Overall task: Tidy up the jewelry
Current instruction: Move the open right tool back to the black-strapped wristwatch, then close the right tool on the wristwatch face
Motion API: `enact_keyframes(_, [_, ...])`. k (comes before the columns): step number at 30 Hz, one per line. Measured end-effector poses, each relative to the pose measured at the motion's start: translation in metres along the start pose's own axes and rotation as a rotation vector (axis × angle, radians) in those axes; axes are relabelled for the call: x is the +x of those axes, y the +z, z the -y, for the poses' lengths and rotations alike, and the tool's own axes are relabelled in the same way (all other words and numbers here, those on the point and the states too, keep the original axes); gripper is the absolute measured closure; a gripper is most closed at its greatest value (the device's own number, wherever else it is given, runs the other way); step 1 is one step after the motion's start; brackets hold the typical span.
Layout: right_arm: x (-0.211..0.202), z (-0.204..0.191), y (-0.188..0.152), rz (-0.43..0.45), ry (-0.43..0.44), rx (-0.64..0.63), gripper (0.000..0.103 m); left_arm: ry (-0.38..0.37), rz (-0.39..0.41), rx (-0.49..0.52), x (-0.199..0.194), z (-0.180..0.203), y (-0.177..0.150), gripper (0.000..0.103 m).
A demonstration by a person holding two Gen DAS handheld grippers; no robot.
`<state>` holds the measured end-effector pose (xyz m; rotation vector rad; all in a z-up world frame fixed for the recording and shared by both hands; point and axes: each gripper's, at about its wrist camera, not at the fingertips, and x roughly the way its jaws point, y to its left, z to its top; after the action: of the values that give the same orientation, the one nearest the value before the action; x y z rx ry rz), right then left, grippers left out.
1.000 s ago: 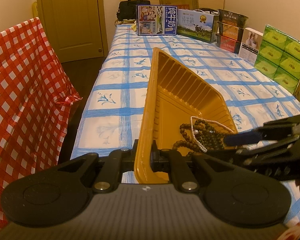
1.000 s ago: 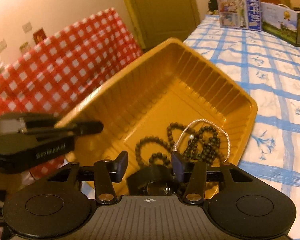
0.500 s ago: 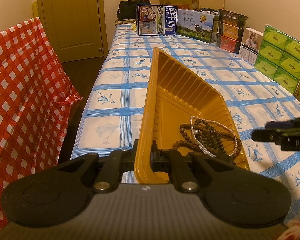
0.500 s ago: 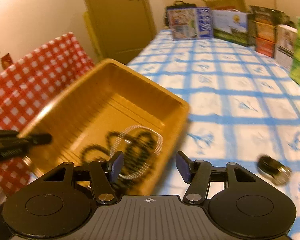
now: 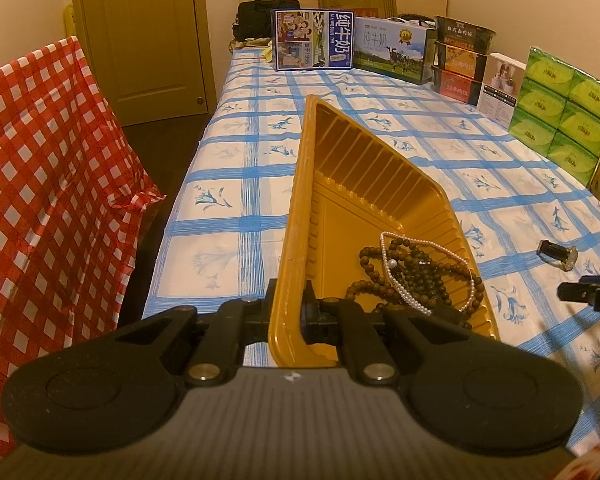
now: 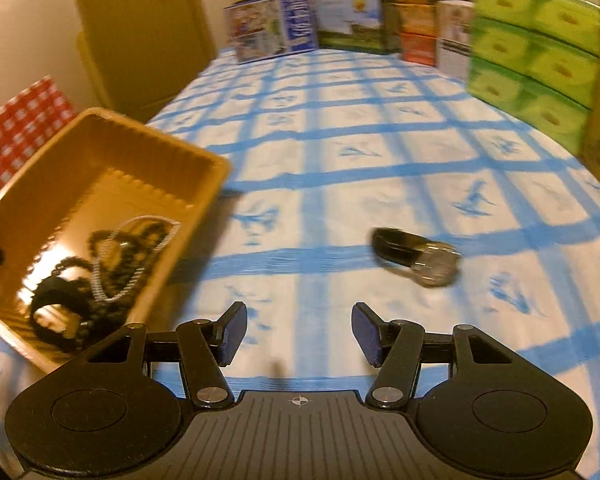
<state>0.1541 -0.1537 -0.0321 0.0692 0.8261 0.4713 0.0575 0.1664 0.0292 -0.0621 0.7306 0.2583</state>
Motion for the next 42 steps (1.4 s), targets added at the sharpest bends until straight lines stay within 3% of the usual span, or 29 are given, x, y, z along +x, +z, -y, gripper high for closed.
enact_keyframes(8, [-0.006, 0.028, 0.004, 0.027, -0.093, 0.031, 0.043, 0.001, 0.001, 0.001, 0.0, 0.0, 0.0, 0.096])
enact_keyframes(14, [0.002, 0.041, 0.01, 0.06, -0.156, 0.001, 0.031, 0.002, 0.002, 0.005, 0.0, 0.0, 0.001, 0.096])
enact_keyframes(27, [0.033, 0.075, 0.018, 0.086, -0.138, 0.164, 0.029, 0.001, 0.003, 0.006, 0.0, 0.0, 0.001, 0.095])
enact_keyframes(39, [0.052, 0.069, 0.019, 0.09, -0.152, 0.125, 0.041, 0.002, 0.004, 0.005, 0.0, 0.001, 0.001, 0.095])
enact_keyframes(41, [0.051, 0.068, 0.018, 0.092, -0.161, 0.122, 0.045, 0.001, 0.003, 0.006, 0.0, 0.001, 0.001, 0.095])
enact_keyframes(42, [0.051, 0.068, 0.017, 0.091, -0.167, 0.117, 0.053, 0.002, 0.003, 0.006, 0.0, 0.001, 0.001, 0.095])
